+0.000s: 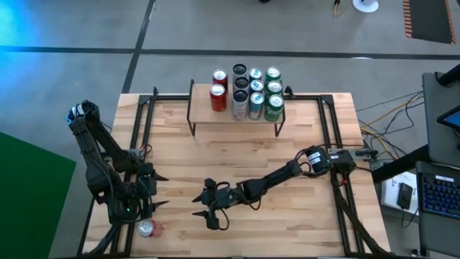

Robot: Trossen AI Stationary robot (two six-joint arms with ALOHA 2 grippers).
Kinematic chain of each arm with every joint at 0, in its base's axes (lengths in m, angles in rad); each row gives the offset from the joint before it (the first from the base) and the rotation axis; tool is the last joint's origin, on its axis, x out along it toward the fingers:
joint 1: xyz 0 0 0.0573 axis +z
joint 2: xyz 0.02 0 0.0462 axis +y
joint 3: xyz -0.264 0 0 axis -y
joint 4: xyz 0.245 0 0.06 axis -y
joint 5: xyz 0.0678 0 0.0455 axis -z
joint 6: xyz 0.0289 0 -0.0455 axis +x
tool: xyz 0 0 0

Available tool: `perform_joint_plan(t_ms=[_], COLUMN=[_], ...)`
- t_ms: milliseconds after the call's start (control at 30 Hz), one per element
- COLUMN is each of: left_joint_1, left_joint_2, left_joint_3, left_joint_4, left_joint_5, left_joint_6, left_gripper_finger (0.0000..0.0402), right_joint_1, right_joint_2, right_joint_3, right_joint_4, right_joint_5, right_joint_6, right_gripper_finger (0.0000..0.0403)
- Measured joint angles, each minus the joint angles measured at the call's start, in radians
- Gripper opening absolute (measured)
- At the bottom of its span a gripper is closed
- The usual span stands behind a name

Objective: Place canned beverage on shelf
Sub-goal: Put the red soda can on the shelf aligned with the other red soda cans

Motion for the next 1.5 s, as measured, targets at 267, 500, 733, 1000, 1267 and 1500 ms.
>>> perform_joint_plan(t_ms=[267, 500, 733, 1000, 1267, 1500], left_joint_1=[0.000, 0.000, 0.000, -0.003, -0.008, -0.008], left_joint_2=[0.000, 0.000, -0.005, -0.008, -0.008, -0.008], left_joint_3=[-0.005, -0.005, -0.004, -0.010, -0.010, -0.010], left_joint_4=[0.001, 0.001, 0.000, 0.000, 0.000, 0.000], left_joint_5=[0.002, 0.002, 0.004, 0.003, 0.002, 0.003], left_joint_6=[-0.008, -0.008, -0.030, -0.029, -0.027, 0.004], left_gripper_finger=[0.0352, 0.0352, 0.0352, 0.0352, 0.0352, 0.0352], right_joint_1=[0.000, 0.003, 0.010, 0.009, 0.011, 0.011], right_joint_2=[-0.009, -0.058, -0.089, -0.103, -0.103, -0.101], right_joint_3=[0.000, 0.000, 0.000, 0.001, 0.001, 0.001], right_joint_4=[0.028, 0.013, 0.061, 0.068, 0.078, 0.017], right_joint_5=[-0.004, -0.011, -0.140, -0.139, -0.138, -0.138], right_joint_6=[-0.017, -0.038, -0.057, -0.048, -0.039, -0.024], right_gripper_finger=[0.0224, 0.0224, 0.0224, 0.0224, 0.0224, 0.0224])
